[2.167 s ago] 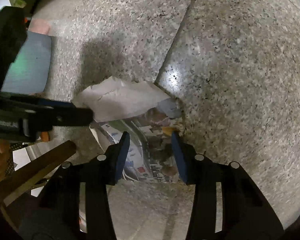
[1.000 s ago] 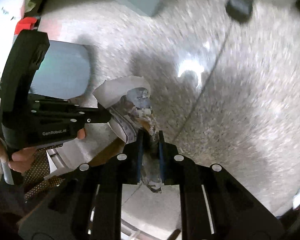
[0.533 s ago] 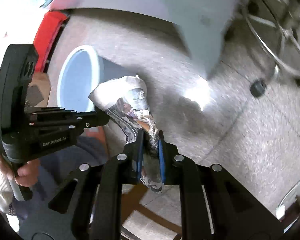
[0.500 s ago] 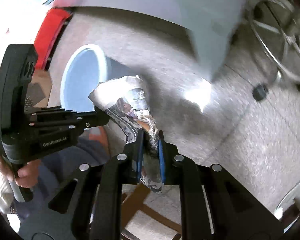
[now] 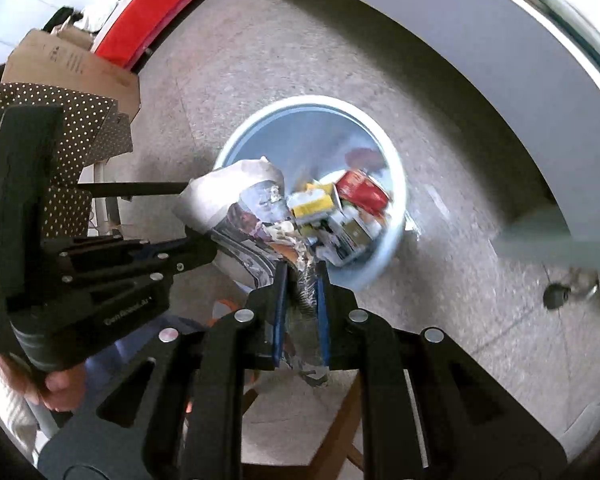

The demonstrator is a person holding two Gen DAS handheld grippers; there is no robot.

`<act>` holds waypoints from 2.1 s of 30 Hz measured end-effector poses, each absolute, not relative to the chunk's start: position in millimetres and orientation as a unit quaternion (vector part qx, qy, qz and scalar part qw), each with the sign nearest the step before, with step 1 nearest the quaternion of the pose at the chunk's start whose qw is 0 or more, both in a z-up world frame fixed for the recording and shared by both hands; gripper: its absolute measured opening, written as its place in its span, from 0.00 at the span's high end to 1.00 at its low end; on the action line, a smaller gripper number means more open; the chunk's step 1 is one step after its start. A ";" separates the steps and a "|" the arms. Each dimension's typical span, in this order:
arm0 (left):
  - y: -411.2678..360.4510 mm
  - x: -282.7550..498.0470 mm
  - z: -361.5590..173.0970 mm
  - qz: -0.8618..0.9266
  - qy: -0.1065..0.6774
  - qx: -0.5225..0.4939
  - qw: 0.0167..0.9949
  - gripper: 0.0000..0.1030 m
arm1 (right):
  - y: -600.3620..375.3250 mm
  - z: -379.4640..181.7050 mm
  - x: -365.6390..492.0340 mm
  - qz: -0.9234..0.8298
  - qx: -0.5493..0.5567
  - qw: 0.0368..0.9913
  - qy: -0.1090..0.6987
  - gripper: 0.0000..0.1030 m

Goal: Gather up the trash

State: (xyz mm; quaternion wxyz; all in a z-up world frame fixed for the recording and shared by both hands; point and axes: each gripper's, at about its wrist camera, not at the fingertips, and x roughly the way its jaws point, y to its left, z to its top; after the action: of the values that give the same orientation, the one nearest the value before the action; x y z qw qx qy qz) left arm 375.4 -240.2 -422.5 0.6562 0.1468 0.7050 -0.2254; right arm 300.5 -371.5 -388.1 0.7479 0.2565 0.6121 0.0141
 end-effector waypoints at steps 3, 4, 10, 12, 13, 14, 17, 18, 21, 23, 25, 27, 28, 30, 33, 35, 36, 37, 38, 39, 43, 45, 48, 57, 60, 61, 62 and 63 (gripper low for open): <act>-235.4 390.2 -422.6 -0.209 0.701 0.149 0.665 0.93 | -364.8 -392.1 323.0 0.012 0.245 0.745 0.620 0.86; -233.6 395.3 -422.1 -0.205 0.699 0.150 0.668 0.92 | -363.4 -393.0 329.4 0.010 0.242 0.745 0.622 0.85; -229.7 404.2 -435.2 -0.152 0.674 0.177 0.701 0.45 | -357.7 -393.5 353.1 -0.052 0.181 0.753 0.630 0.35; -223.4 404.5 -436.5 -0.154 0.680 0.162 0.698 0.45 | -363.3 -396.7 348.8 -0.044 0.201 0.749 0.630 0.35; -220.2 403.7 -436.7 -0.152 0.684 0.154 0.696 0.45 | -364.5 -398.1 346.7 -0.043 0.207 0.745 0.633 0.35; -218.0 403.1 -436.3 -0.152 0.684 0.153 0.697 0.45 | -366.1 -399.2 341.3 -0.045 0.210 0.741 0.637 0.35; -212.0 398.4 -428.5 -0.152 0.679 0.155 0.702 0.45 | -363.6 -391.9 330.5 -0.043 0.202 0.743 0.637 0.35; -210.0 395.9 -422.4 -0.157 0.675 0.152 0.705 0.45 | -363.0 -386.4 325.1 -0.040 0.199 0.746 0.634 0.35; -203.3 384.1 -399.3 -0.165 0.657 0.140 0.722 0.45 | -359.6 -362.0 310.9 -0.045 0.190 0.763 0.617 0.35; -198.1 371.8 -376.7 -0.166 0.639 0.140 0.738 0.45 | -358.7 -342.1 298.8 -0.048 0.183 0.778 0.600 0.34; -195.6 360.6 -357.5 -0.160 0.618 0.146 0.756 0.45 | -358.4 -319.5 282.9 -0.042 0.182 0.799 0.571 0.33; -189.6 344.2 -332.5 -0.163 0.597 0.136 0.774 0.45 | -357.1 -292.8 263.7 -0.043 0.178 0.820 0.542 0.32; -186.8 334.5 -319.1 -0.166 0.586 0.133 0.782 0.45 | -354.9 -281.2 256.8 -0.045 0.174 0.829 0.529 0.32; -181.2 317.9 -298.4 -0.164 0.564 0.137 0.798 0.45 | -350.1 -254.9 237.8 -0.042 0.168 0.849 0.499 0.29; -170.1 286.4 -263.1 -0.165 0.526 0.140 0.822 0.45 | -336.4 -219.6 210.3 -0.043 0.143 0.876 0.459 0.27; -161.6 269.2 -244.3 -0.166 0.509 0.132 0.834 0.45 | -326.3 -199.4 193.3 -0.043 0.132 0.890 0.435 0.26; -159.0 263.4 -235.6 -0.166 0.503 0.130 0.838 0.44 | -321.6 -189.4 184.8 -0.042 0.128 0.896 0.424 0.25; -155.4 256.2 -227.6 -0.167 0.496 0.126 0.843 0.44 | -319.1 -184.0 181.2 -0.041 0.126 0.900 0.416 0.25; -150.5 247.8 -218.3 -0.167 0.488 0.122 0.848 0.44 | -314.7 -173.7 172.0 -0.040 0.122 0.906 0.403 0.24; -145.0 239.7 -208.6 -0.167 0.477 0.119 0.854 0.44 | -310.7 -163.8 163.0 -0.039 0.117 0.913 0.388 0.22; -124.6 209.1 -169.9 -0.152 0.434 0.099 0.882 0.44 | -293.0 -135.8 136.1 -0.027 0.102 0.935 0.338 0.20; -114.5 189.9 -147.6 -0.145 0.406 0.088 0.898 0.44 | -285.2 -124.7 126.8 -0.021 0.095 0.942 0.320 0.20; -106.5 166.3 -121.9 -0.137 0.370 0.084 0.915 0.44 | -270.7 -104.1 107.2 -0.009 0.079 0.957 0.279 0.17; -81.1 93.1 -64.1 -0.099 0.280 0.059 0.953 0.40 | -237.8 -58.3 55.8 0.039 0.065 0.981 0.180 0.12; -73.9 73.0 -51.0 -0.081 0.262 0.051 0.960 0.40 | -234.5 -48.2 42.7 0.047 0.068 0.985 0.154 0.11; -72.5 66.3 -47.1 -0.077 0.255 0.049 0.962 0.40 | -232.2 -43.1 36.9 0.057 0.067 0.985 0.145 0.11; -72.4 60.4 -43.9 -0.073 0.250 0.049 0.964 0.40 | -231.1 -39.7 33.2 0.060 0.066 0.987 0.137 0.11; -71.4 52.3 -38.8 -0.068 0.241 0.045 0.967 0.40 | -230.2 -36.6 28.5 0.064 0.065 0.987 0.129 0.10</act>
State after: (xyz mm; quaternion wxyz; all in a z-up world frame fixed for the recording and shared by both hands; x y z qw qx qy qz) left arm 52.3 -71.4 -38.8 0.9671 0.0452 0.2412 -0.0677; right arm 28.5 -230.2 -36.6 0.9874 0.0655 0.1291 0.0638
